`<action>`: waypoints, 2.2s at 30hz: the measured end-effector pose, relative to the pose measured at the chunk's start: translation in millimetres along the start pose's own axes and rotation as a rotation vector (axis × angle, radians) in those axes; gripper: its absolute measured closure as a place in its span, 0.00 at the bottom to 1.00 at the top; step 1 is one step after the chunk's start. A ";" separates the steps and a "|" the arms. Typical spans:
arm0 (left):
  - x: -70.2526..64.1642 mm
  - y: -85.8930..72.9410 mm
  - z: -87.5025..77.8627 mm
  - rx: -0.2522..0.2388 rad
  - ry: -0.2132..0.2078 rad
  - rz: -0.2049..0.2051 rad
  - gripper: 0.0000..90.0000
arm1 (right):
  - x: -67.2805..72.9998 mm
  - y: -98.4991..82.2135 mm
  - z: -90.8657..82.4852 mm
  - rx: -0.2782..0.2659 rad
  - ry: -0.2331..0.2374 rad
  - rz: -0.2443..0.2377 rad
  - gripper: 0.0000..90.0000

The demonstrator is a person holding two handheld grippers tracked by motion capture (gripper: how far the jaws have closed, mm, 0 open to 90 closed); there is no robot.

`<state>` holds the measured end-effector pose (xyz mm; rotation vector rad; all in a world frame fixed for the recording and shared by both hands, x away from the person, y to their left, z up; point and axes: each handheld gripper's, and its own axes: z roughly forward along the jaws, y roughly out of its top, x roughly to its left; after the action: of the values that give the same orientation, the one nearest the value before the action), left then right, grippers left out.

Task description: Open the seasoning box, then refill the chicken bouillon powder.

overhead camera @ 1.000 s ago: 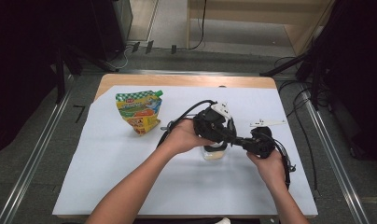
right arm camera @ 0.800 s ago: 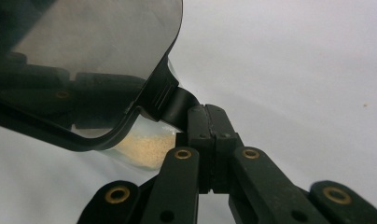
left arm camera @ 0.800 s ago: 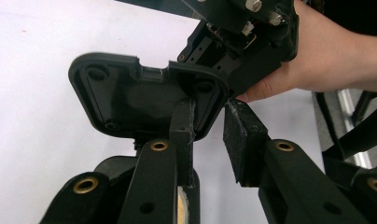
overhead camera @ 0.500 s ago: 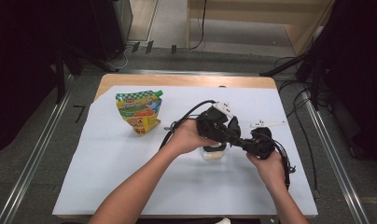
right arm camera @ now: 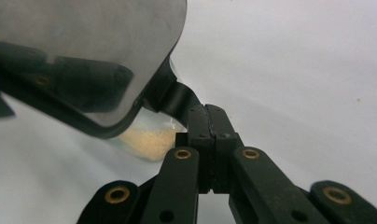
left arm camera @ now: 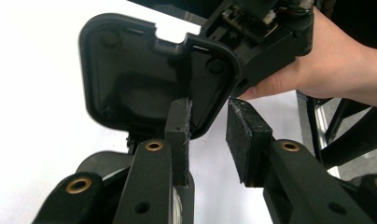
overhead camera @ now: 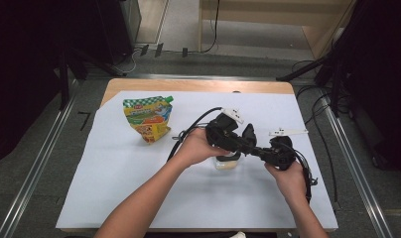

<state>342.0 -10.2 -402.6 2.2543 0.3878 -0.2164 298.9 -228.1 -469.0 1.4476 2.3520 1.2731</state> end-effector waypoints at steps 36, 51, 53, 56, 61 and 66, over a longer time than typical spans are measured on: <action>0.5 -80.1 -111.8 -0.086 0.127 -0.190 0.49 | 94.5 -24.4 -11.0 0.022 0.172 -0.215 0.73; 4.7 -113.9 -168.0 -0.132 0.254 -0.266 0.49 | 126.1 -16.6 22.7 0.071 0.215 -0.317 0.64; 5.4 -117.6 -173.1 -0.138 0.261 -0.268 0.49 | 130.5 -16.9 26.8 0.078 0.221 -0.334 0.64; 8.1 -124.7 -182.8 -0.147 0.281 -0.287 0.49 | 135.0 -17.1 32.0 0.091 0.228 -0.340 0.63; 15.6 -138.1 -195.0 -0.169 0.300 -0.314 0.49 | 135.5 -17.5 37.6 0.107 0.236 -0.336 0.62; 20.6 -147.9 -201.1 -0.167 0.322 -0.346 0.50 | 136.9 -19.3 38.6 0.112 0.242 -0.345 0.62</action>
<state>315.8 238.0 -382.3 2.0460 0.9343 0.0053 229.6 -102.5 -463.5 0.8937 2.7147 1.2990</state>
